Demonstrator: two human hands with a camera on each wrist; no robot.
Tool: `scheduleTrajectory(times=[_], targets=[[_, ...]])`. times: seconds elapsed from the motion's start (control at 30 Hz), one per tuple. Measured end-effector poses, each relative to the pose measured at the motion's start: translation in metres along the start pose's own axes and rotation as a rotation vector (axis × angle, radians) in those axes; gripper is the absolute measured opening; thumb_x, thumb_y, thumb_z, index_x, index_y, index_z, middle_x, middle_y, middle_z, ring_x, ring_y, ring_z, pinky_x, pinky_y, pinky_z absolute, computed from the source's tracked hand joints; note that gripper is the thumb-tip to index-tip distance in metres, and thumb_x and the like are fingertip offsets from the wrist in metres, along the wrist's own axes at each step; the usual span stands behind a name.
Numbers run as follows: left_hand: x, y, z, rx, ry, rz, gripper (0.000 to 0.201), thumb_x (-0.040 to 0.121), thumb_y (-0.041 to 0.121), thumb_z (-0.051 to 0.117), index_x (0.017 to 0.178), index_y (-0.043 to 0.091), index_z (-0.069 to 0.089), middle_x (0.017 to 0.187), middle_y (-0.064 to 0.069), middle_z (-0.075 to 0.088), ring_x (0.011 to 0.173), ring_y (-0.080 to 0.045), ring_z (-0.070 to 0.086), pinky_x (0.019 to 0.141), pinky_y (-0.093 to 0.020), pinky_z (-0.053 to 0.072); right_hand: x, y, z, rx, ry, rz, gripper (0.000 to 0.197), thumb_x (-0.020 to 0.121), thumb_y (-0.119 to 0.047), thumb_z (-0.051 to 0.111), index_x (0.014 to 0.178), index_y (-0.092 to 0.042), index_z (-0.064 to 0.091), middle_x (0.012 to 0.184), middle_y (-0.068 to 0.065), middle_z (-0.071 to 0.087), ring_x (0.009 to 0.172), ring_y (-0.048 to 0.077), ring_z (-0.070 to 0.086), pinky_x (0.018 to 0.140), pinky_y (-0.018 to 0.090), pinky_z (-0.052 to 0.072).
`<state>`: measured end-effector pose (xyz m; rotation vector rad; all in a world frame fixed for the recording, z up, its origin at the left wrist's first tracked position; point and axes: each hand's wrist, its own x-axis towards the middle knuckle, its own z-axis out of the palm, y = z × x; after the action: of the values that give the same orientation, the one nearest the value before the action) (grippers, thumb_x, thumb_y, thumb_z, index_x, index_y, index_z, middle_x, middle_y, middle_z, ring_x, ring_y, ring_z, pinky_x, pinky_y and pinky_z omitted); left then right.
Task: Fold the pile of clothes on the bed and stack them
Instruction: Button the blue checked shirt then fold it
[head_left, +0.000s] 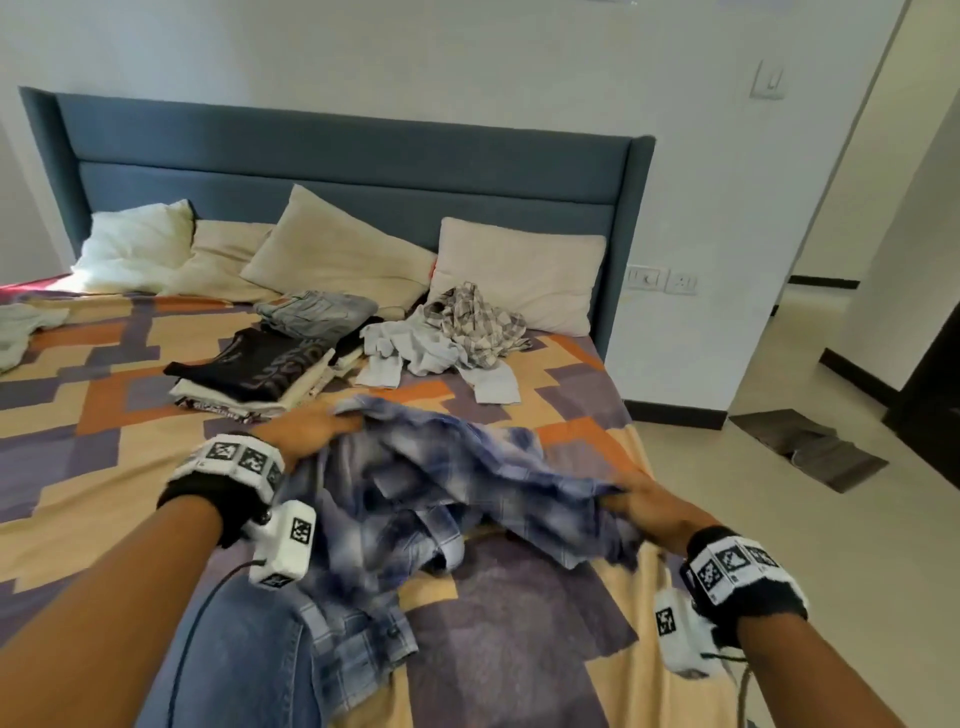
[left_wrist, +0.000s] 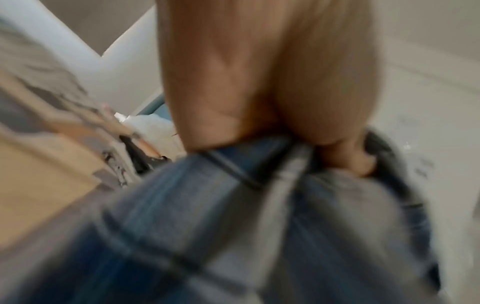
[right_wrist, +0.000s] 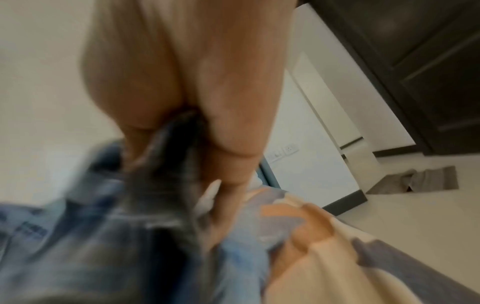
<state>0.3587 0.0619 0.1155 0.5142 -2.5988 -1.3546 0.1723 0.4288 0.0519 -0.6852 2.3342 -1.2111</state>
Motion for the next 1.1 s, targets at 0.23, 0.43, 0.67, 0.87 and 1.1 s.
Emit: scheduleTrajectory(times=[0.23,0.43,0.67,0.87,1.1], targets=[[0.043,-0.023,0.057,0.525,-0.482,0.009,0.037,0.091,0.052,0.054,0.113,0.025,0.065,0.114,0.002,0.065,0.1,-0.02,0.062,0.09,-0.033,0.048,0.032,0.007,0.024,-0.297,-0.02,0.042,0.028,0.094,0.001,0.055,0.087,-0.021,0.07,0.103,0.013,0.071,0.096,0.024,0.063,0.085,0.025,0.046],[0.11,-0.14,0.118,0.289,-0.223,-0.143,0.121,0.064,0.07,0.075,0.154,0.03,0.005,0.154,-0.003,0.028,0.132,-0.034,0.044,0.105,-0.051,0.041,0.052,0.03,0.062,-0.258,-0.166,0.081,0.069,0.091,-0.02,0.07,0.147,-0.015,0.03,0.126,0.003,0.058,0.116,0.021,0.058,0.095,0.027,0.047],[0.109,-0.08,0.116,0.119,-0.335,-0.182,0.081,0.069,0.012,0.086,0.14,0.012,0.046,0.13,-0.002,0.058,0.119,-0.022,0.053,0.093,-0.028,0.044,0.102,0.015,0.049,-0.196,-0.229,0.116,0.017,0.084,0.012,0.066,0.078,-0.003,0.066,0.06,-0.01,0.062,0.057,-0.005,0.06,0.056,0.019,0.05],[0.209,0.022,0.014,0.603,0.221,0.196,0.06,0.084,0.028,0.064,0.139,0.012,0.048,0.127,-0.025,0.053,0.105,-0.04,0.059,0.092,-0.045,0.045,0.179,-0.079,-0.03,-0.439,0.253,-0.14,0.013,0.089,-0.011,0.057,0.091,-0.013,0.069,0.089,0.007,0.061,0.085,0.025,0.056,0.076,0.036,0.043],[0.226,0.06,-0.14,0.864,0.704,0.431,0.052,0.088,0.005,0.059,0.136,0.024,0.056,0.111,-0.021,0.052,0.083,-0.045,0.06,0.07,-0.055,0.05,0.216,-0.127,-0.134,-0.673,0.778,-0.274,0.04,0.084,0.004,0.054,0.12,-0.009,0.066,0.125,0.021,0.052,0.104,0.044,0.058,0.082,0.05,0.05]])
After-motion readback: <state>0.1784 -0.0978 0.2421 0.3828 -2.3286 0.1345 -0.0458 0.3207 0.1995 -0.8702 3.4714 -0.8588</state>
